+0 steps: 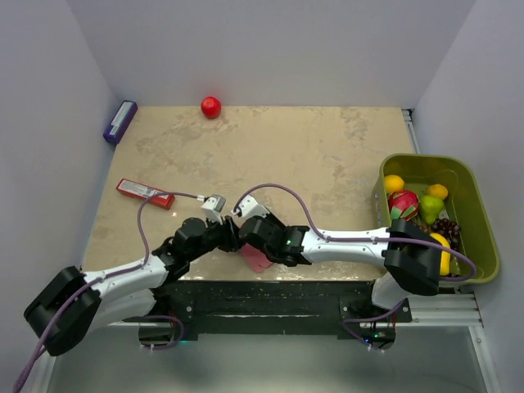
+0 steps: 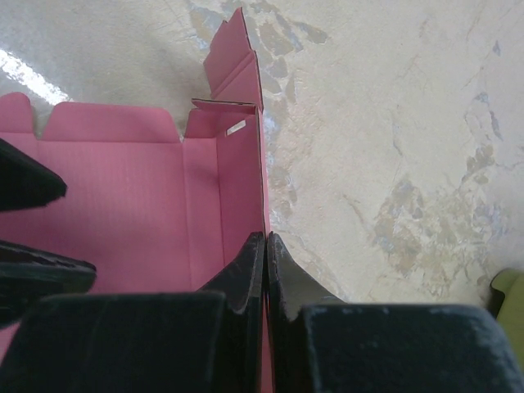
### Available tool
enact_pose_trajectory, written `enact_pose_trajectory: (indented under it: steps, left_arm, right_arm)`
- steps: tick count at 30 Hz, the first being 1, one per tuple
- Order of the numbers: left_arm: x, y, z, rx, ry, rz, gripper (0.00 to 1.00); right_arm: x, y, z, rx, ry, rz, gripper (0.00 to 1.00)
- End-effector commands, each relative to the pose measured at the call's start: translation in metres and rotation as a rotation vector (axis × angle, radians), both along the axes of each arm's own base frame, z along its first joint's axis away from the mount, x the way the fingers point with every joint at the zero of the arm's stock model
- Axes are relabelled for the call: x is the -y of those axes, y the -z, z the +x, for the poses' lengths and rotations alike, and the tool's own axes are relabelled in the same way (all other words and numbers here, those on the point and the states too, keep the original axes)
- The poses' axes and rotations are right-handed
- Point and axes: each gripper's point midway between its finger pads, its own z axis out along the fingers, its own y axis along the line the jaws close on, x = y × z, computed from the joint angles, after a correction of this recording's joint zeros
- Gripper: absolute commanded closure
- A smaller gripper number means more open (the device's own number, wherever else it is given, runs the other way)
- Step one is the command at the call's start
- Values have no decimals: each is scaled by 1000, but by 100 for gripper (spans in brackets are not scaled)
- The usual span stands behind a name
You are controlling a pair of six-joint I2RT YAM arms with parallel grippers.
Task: Fold the paper box
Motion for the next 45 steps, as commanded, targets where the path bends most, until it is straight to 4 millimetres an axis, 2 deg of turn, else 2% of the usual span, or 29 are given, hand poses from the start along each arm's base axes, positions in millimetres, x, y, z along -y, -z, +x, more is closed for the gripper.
enact_pose_trajectory:
  steps: [1, 5, 6, 7, 9, 10, 12, 14, 15, 16, 18, 19, 21, 24, 33, 40, 45]
  left_arm:
    - [-20, -16, 13, 27, -114, 27, 53]
    - [-22, -38, 27, 66, -144, -8, 47]
    - [-21, -49, 35, 78, -154, -23, 45]
    - [-18, -46, 37, 64, -144, -17, 44]
    - [-10, -60, 46, 83, -138, -48, 42]
    - [-7, -59, 49, 68, -139, -50, 40]
    - [-2, -71, 57, 86, -142, -81, 39]
    - [2, -69, 64, 74, -152, -78, 38]
    - [4, -75, 70, 85, -158, -89, 37]
    - [6, -70, 73, 69, -155, -83, 38]
    - [13, -76, 79, 71, -148, -96, 38]
    - [15, -69, 81, 54, -145, -85, 38]
    - [19, -71, 86, 55, -142, -91, 37]
    - [25, -60, 89, 23, -131, -73, 39]
    - [36, -48, 87, -24, -85, -86, 55]
    - [41, -42, 83, -50, -62, -101, 59]
    - [45, -35, 79, -78, -37, -113, 70]
  right_arm:
    - [5, 21, -16, -89, -85, -23, 100]
    - [1, 18, -18, -86, -116, -7, 100]
    - [2, 19, -18, -88, -117, -6, 100]
    - [2, 20, -18, -88, -122, -8, 100]
    - [2, 19, -17, -84, -121, -10, 100]
    - [2, 18, -17, -83, -122, -8, 100]
    - [2, 19, -18, -84, -126, -10, 100]
    - [2, 19, -17, -83, -124, -8, 100]
    - [1, 19, -17, -85, -126, -7, 100]
    - [1, 19, -17, -86, -126, -8, 100]
    - [2, 20, -17, -87, -127, -12, 100]
    - [2, 20, -17, -87, -127, -14, 100]
    - [1, 20, -17, -87, -126, -11, 100]
    - [2, 19, -16, -82, -125, -16, 100]
    - [2, 23, -15, -80, -123, -39, 100]
    - [0, 23, -13, -73, -126, -42, 100]
    - [1, 23, -12, -69, -121, -50, 100]
